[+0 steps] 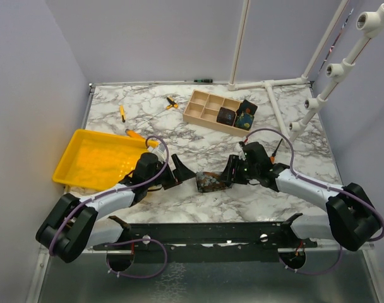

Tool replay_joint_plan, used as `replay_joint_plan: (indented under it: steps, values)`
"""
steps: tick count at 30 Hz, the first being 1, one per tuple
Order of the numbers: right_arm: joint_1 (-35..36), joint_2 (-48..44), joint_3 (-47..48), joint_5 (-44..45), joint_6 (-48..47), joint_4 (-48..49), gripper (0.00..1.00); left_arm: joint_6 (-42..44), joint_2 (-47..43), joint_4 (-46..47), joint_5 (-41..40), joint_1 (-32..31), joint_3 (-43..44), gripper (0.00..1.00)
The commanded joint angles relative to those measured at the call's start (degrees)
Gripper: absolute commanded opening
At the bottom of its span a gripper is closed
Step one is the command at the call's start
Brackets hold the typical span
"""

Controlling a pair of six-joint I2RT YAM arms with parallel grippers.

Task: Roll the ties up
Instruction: Pick up the tie at the center of the board.

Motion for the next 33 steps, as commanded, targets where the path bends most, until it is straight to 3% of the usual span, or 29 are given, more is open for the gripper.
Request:
replay_joint_plan:
  steps: [1,16,33]
  values:
    - [-0.1,2.1,0.1,-0.9,-1.9,0.6,0.52,-1.5,3.0,4.6,0.1,-2.6,-0.3,0.99]
    - [-0.7,5.5,-4.6,0.4,-0.4,4.3,0.47,-1.6,13.2,11.1,-1.0,-7.7,3.1,0.99]
    - [-7.3,9.2,-8.1,-11.0,2.1,10.6,0.47,-0.8,28.5,21.6,2.3,-10.2,7.9,0.96]
